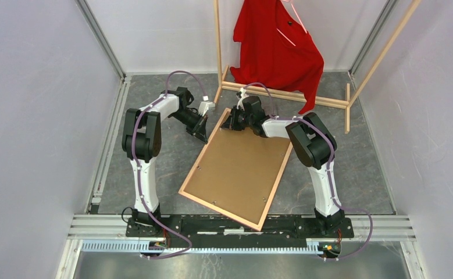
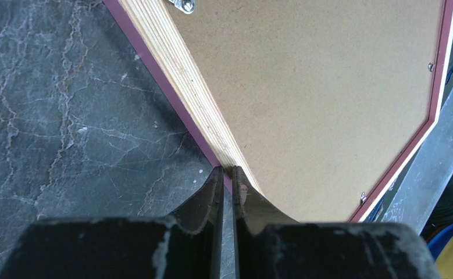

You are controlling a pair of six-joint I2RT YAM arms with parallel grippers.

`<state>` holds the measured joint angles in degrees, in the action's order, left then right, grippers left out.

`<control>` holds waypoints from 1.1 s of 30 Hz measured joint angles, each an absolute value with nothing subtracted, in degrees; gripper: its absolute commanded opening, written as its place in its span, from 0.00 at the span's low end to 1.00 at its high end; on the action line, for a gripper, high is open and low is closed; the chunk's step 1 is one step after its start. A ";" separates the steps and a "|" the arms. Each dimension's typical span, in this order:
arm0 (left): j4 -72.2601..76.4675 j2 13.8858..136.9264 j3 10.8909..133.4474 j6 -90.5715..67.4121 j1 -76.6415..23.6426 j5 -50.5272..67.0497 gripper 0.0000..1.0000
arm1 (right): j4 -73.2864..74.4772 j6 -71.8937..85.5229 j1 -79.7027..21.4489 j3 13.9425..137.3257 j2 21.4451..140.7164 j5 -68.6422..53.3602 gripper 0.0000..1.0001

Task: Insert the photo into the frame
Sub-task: Install the photo frame at the center of the board.

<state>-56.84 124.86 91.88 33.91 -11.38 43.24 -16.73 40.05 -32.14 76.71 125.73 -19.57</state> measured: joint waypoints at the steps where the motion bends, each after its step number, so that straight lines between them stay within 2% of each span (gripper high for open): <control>1: -56.84 124.86 91.88 33.91 -11.38 43.24 0.14 | -16.82 40.21 -32.14 76.71 125.75 -19.64 0.00; 24: -57.01 124.86 91.88 33.91 -11.38 43.07 0.13 | -18.98 42.00 -32.34 77.56 127.20 -21.10 0.00; 33: -57.06 124.84 91.85 33.93 -11.38 43.05 0.12 | -19.00 41.78 -29.58 77.56 127.20 -23.53 0.00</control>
